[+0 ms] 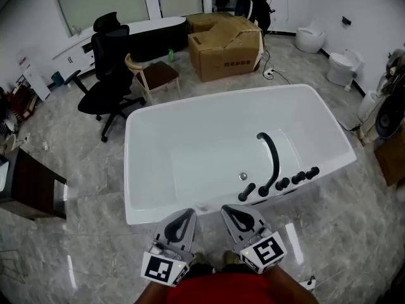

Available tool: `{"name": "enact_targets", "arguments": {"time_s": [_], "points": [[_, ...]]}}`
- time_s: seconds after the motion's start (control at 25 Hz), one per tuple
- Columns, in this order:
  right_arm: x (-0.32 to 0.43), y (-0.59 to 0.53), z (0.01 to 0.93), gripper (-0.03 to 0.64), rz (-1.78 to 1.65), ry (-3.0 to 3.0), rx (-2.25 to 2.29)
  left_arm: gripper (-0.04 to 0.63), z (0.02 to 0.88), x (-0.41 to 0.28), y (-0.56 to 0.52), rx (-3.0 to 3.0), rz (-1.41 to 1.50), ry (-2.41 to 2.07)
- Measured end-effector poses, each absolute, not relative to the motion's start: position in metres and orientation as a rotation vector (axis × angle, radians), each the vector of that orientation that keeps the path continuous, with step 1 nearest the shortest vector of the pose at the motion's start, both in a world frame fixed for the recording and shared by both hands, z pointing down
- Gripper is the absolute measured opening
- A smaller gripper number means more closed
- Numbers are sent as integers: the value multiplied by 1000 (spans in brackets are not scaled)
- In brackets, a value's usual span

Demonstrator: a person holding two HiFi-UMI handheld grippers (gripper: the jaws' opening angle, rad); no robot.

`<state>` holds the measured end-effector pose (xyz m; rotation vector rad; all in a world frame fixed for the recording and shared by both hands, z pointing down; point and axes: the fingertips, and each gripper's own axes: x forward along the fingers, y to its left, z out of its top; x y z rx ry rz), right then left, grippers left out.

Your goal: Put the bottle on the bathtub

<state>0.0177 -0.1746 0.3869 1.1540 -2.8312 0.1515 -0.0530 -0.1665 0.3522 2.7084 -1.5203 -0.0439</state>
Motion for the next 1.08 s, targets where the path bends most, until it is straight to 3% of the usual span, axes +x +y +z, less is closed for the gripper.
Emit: {"name": "enact_targets", "arguments": {"time_s": [1.08], "points": [[54, -171, 372, 5, 120, -2918, 1073, 17, 330, -15, -160, 2738, 24, -1598]]}}
